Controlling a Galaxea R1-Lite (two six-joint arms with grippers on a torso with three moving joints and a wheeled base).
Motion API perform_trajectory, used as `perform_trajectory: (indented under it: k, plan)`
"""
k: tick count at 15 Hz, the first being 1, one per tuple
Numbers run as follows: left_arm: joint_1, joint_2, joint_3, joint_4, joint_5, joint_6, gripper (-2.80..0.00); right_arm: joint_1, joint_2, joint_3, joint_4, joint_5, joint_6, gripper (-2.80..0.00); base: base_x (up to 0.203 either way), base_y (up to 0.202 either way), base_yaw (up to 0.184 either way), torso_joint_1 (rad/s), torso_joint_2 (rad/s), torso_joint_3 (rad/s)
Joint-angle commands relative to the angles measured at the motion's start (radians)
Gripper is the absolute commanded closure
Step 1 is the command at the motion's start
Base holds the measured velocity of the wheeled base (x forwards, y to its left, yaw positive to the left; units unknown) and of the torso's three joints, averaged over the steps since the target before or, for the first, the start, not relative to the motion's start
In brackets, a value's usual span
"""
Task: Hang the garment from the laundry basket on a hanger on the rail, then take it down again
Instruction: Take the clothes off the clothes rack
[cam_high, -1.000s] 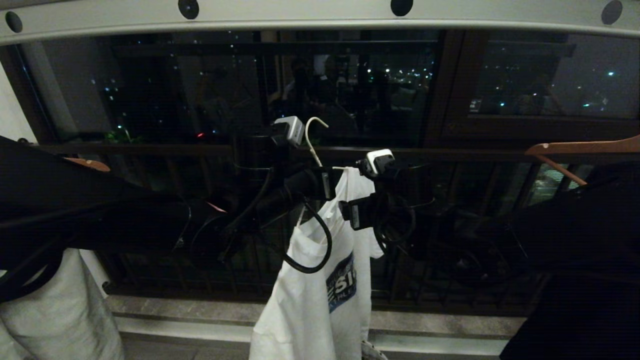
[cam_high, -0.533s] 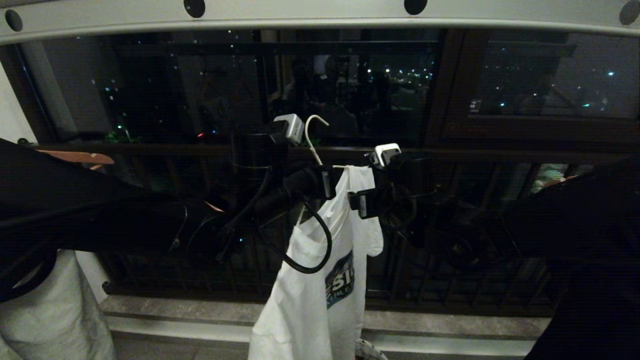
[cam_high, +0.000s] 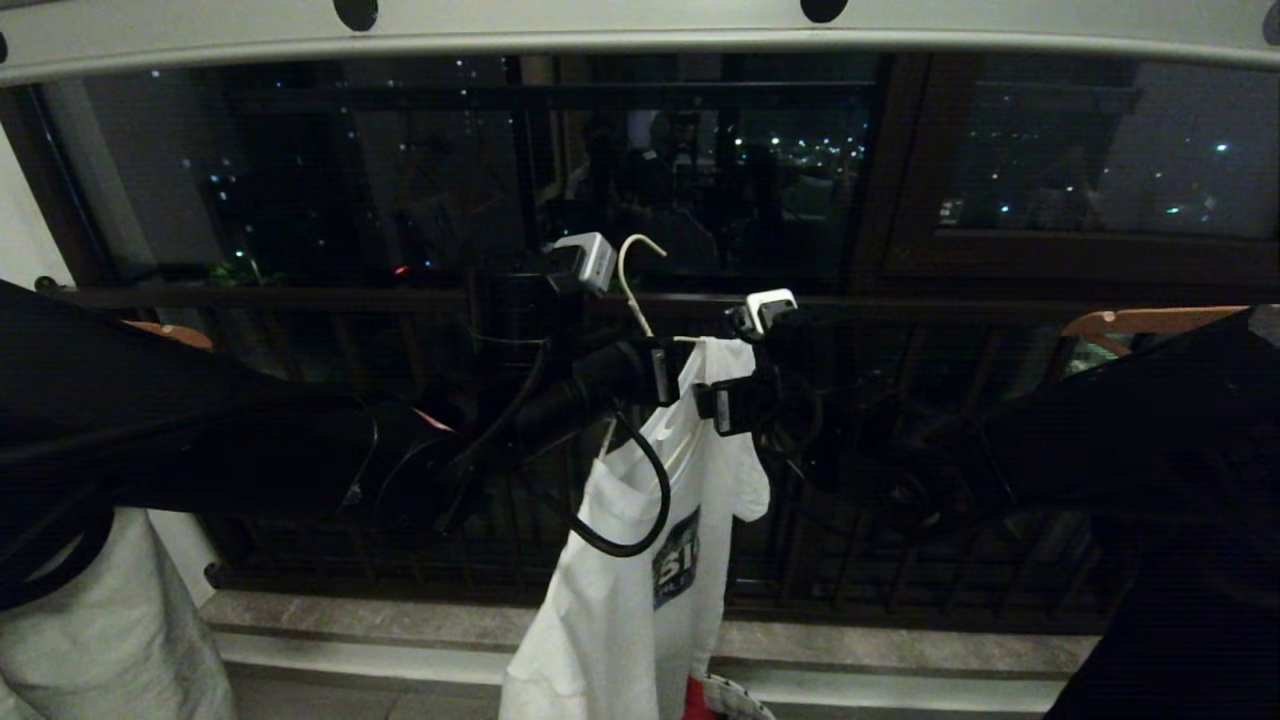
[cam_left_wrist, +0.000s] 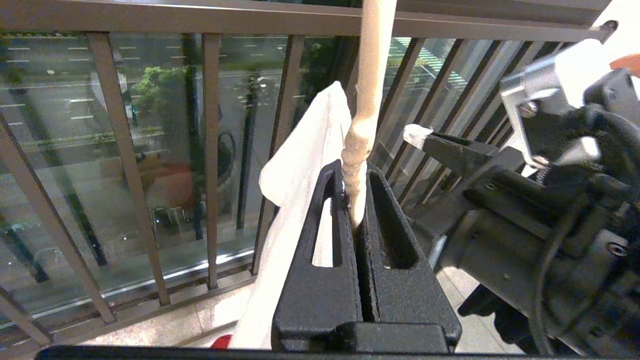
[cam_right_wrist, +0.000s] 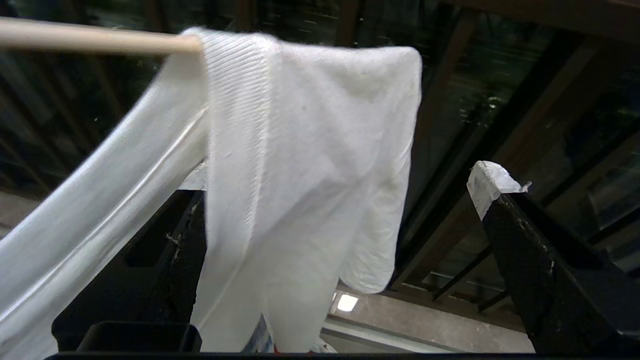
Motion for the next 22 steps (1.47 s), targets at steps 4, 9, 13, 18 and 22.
perform_trajectory:
  k: [4,9,13,18,22]
  plan:
    - [0.001,0.001,0.001,-0.004,0.002,-0.001,0.0,-0.015,0.002,-0.011,-0.004,-0.008,0.001,0.0,0.0,0.0,0.0,0.0,0.0,0.0]
    - [0.001,0.009,0.001,-0.004,0.004,-0.001,0.0,-0.055,0.001,-0.037,-0.017,-0.008,0.003,0.0,0.0,0.0,0.0,0.0,0.0,0.0]
    - [-0.008,0.009,0.017,-0.002,0.002,0.003,0.0,-0.091,0.01,-0.06,-0.07,-0.005,0.0,0.0,0.0,0.0,0.0,0.0,0.0,0.0]
    - [-0.017,0.0,0.026,0.002,0.0,0.003,0.0,-0.165,0.088,-0.14,-0.07,-0.001,0.0,0.0,0.0,0.0,0.0,0.0,0.0,0.0]
    - [-0.035,-0.005,0.042,0.002,-0.001,0.005,0.0,-0.204,0.157,-0.196,-0.082,-0.001,0.001,0.0,0.0,0.0,0.0,0.0,0.0,0.0]
